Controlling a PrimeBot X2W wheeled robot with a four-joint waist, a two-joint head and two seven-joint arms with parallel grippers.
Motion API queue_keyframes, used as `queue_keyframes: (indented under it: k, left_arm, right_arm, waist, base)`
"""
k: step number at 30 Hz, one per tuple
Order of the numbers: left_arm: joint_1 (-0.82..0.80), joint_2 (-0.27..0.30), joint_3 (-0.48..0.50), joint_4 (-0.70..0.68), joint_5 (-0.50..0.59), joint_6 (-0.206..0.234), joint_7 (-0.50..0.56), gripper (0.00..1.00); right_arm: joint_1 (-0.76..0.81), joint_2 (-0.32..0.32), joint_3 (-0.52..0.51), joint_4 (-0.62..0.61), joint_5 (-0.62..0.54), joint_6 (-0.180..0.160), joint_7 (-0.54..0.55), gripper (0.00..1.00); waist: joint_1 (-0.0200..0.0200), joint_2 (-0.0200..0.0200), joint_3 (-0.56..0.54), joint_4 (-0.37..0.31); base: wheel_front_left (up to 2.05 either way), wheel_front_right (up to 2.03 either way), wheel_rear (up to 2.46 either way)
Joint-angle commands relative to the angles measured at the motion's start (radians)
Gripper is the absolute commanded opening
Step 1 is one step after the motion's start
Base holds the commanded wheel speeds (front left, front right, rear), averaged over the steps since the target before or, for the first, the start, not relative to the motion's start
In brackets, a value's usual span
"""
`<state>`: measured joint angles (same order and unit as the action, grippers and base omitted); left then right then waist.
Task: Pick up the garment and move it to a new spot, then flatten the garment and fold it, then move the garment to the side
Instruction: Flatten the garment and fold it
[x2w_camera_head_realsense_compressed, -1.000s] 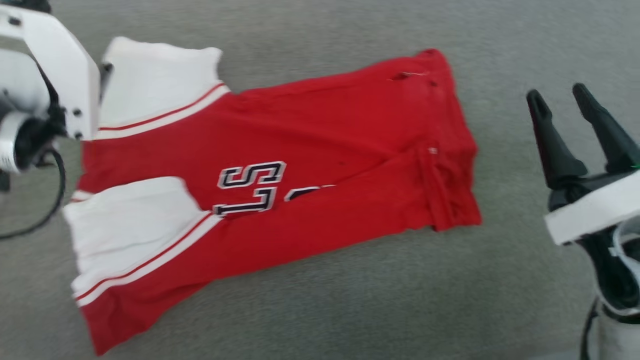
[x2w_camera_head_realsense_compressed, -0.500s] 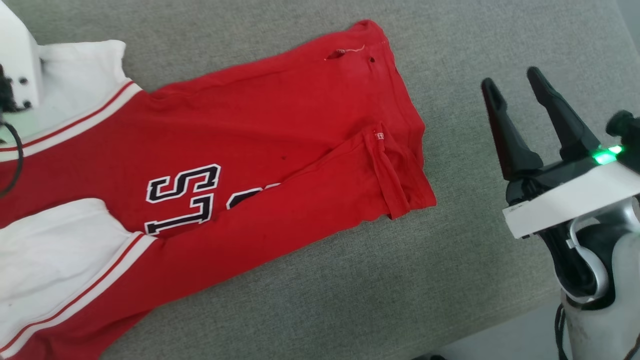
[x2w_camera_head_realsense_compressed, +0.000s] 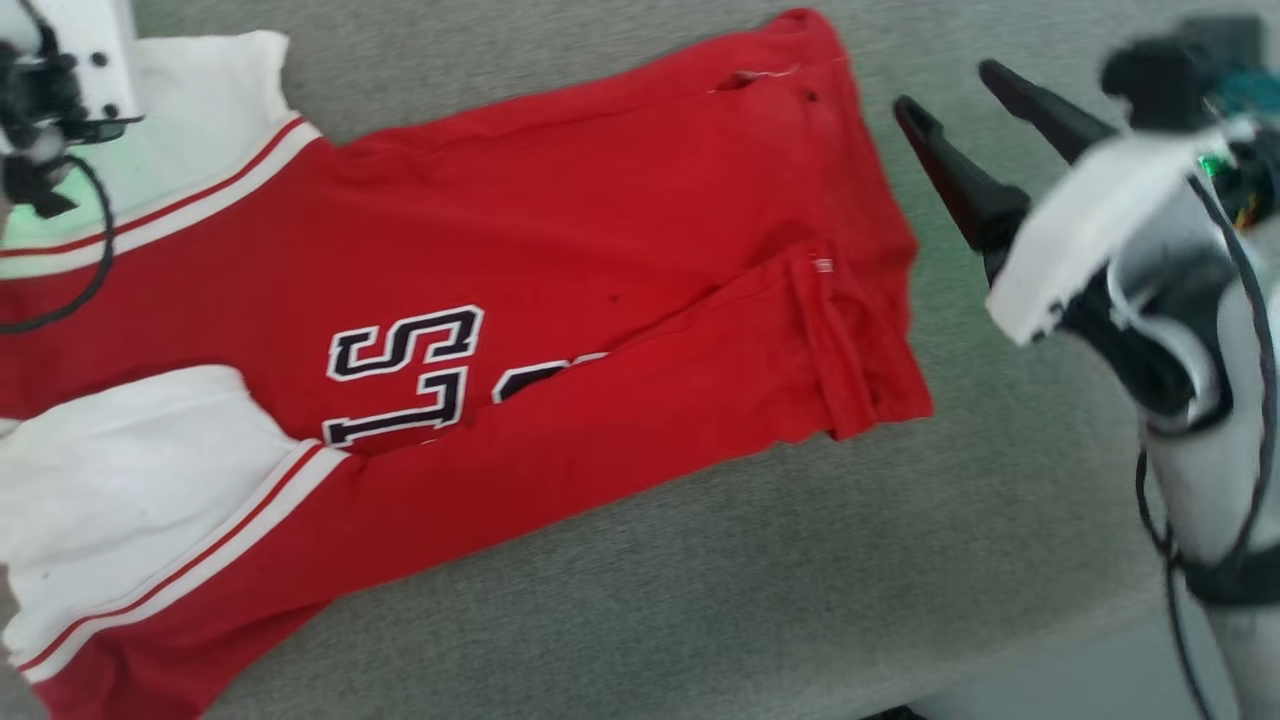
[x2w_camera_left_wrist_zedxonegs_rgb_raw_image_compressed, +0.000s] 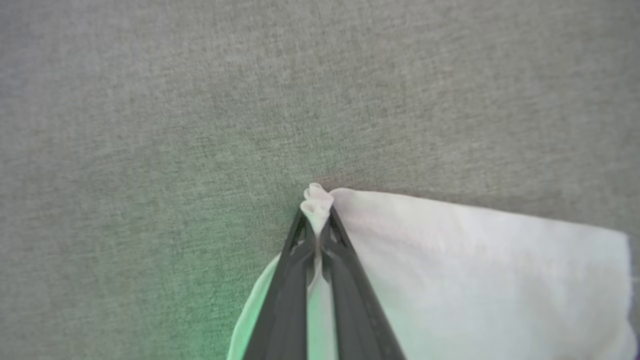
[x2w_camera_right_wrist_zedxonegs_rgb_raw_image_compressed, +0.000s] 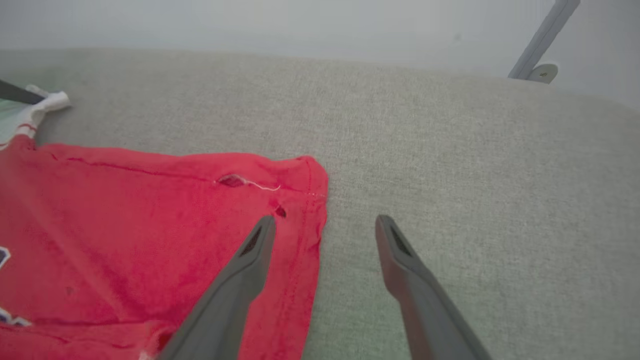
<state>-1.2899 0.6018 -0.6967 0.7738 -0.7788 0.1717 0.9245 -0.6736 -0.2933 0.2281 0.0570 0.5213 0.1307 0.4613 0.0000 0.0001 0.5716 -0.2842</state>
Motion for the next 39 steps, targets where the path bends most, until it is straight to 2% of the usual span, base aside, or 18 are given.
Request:
queue_keyframes:
  k: [1, 3, 5, 9, 14, 17, 18, 19, 20, 31, 39]
  left_arm:
    - [0.087, -0.034, -0.043, 0.049, 0.007, -0.005, 0.043, 0.00]
    - [0.069, -0.053, -0.048, 0.047, 0.010, -0.008, 0.039, 0.00]
    - [0.062, -0.063, -0.050, 0.049, 0.010, -0.010, 0.035, 0.00]
    - [0.037, -0.092, -0.055, 0.058, 0.008, -0.019, 0.019, 0.00]
    - [0.018, -0.123, -0.063, 0.077, 0.009, -0.030, 0.004, 0.00]
    - [0.013, -0.134, -0.062, 0.089, 0.004, -0.038, -0.014, 0.00]
    - [0.013, -0.140, -0.063, 0.093, 0.003, -0.042, -0.018, 0.00]
    - [0.011, -0.144, -0.061, 0.095, 0.000, -0.043, -0.029, 0.00]
    - [0.009, -0.149, -0.056, 0.098, -0.004, -0.042, -0.039, 0.00]
    - [-0.059, -0.166, -0.051, 0.053, -0.004, -0.096, -0.092, 0.00]
    - [-0.021, -0.119, -0.055, -0.070, -0.016, -0.101, -0.063, 0.00]
  right_arm:
    - [-0.053, -0.007, 0.022, 0.053, 0.022, 0.000, 0.031, 1.00]
    - [-0.123, -0.032, 0.066, 0.127, 0.024, 0.000, 0.074, 1.00]
    - [-0.154, -0.034, 0.094, 0.159, 0.040, 0.000, 0.094, 1.00]
    - [-0.273, -0.046, 0.168, 0.298, 0.082, 0.000, 0.167, 1.00]
    - [-0.374, -0.042, 0.262, 0.459, 0.144, 0.000, 0.277, 1.00]
    - [-0.401, -0.043, 0.341, 0.515, 0.181, 0.000, 0.347, 1.00]
    - [-0.405, -0.049, 0.364, 0.527, 0.193, 0.000, 0.363, 0.67]
    - [-0.410, -0.059, 0.391, 0.534, 0.201, 0.000, 0.377, 0.05]
    - [-0.414, -0.070, 0.412, 0.536, 0.213, 0.000, 0.378, 0.00]
    - [-0.418, -0.223, 0.463, 0.464, 0.295, -0.001, 0.204, 0.00]
    - [-0.358, -0.301, 0.458, 0.374, 0.313, 0.000, 0.123, 0.00]
  waist:
    - [0.0000, -0.0001, 0.011, 0.023]
    - [0.0000, -0.0001, 0.017, 0.040]
    - [0.0000, -0.0001, 0.020, 0.048]
    - [0.0000, -0.0001, 0.026, 0.073]
    - [0.0000, -0.0001, 0.032, 0.099]
    - [0.0000, -0.0001, 0.033, 0.113]
    - [0.0000, -0.0001, 0.032, 0.119]
    - [0.0000, -0.0001, 0.030, 0.126]
    - [0.0000, -0.0001, 0.028, 0.132]
    - [0.0000, -0.0001, -0.058, 0.218]
    - [0.0000, -0.0001, -0.121, 0.253]
  base:
    - [0.00, 0.00, 0.00]
    - [0.00, 0.00, 0.00]
    - [0.00, 0.00, 0.00]
    - [0.00, 0.00, 0.00]
    - [0.00, 0.00, 0.00]
    - [0.00, 0.00, 0.00]
    - [0.00, 0.00, 0.00]
    - [0.00, 0.00, 0.00]
    - [0.00, 0.00, 0.00]
    - [0.00, 0.00, 0.00]
    - [0.00, 0.00, 0.00]
